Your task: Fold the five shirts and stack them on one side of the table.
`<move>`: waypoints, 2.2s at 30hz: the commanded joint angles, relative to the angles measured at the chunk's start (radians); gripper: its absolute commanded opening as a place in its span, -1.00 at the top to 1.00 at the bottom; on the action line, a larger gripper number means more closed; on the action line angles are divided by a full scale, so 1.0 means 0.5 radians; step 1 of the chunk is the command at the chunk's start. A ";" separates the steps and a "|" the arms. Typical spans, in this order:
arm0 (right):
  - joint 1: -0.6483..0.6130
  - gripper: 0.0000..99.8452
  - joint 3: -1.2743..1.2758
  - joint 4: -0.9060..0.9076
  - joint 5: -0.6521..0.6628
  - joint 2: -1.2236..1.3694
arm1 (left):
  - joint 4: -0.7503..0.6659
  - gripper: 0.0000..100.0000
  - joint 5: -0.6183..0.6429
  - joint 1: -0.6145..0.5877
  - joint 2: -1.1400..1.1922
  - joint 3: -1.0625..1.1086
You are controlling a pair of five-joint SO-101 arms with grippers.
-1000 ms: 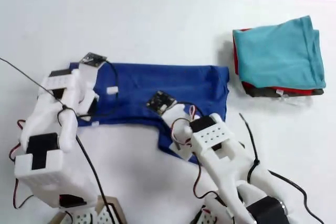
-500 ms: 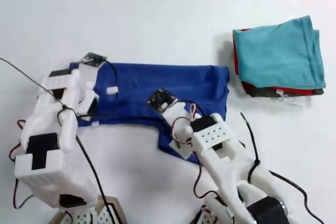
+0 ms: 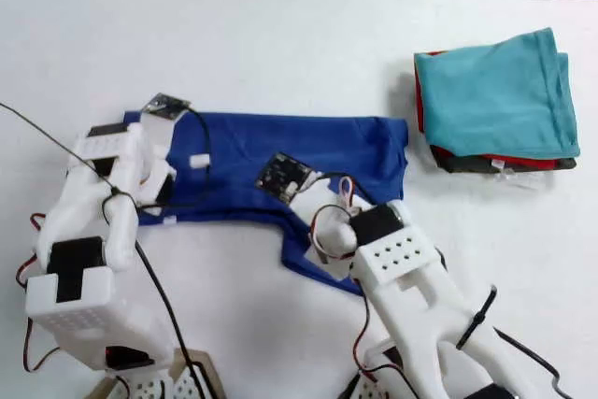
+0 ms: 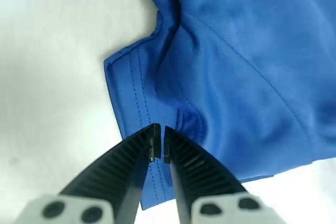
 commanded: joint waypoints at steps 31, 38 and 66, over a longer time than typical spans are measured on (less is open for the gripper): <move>-0.140 0.60 -0.292 -0.041 0.025 0.342 | -0.046 0.95 -0.015 -0.040 0.009 0.008; -0.109 0.60 -0.270 -0.281 0.025 0.790 | -0.046 0.95 -0.015 -0.040 0.009 0.008; -0.041 0.96 -0.267 -0.118 0.025 0.327 | -0.046 0.95 -0.018 -0.040 0.009 0.008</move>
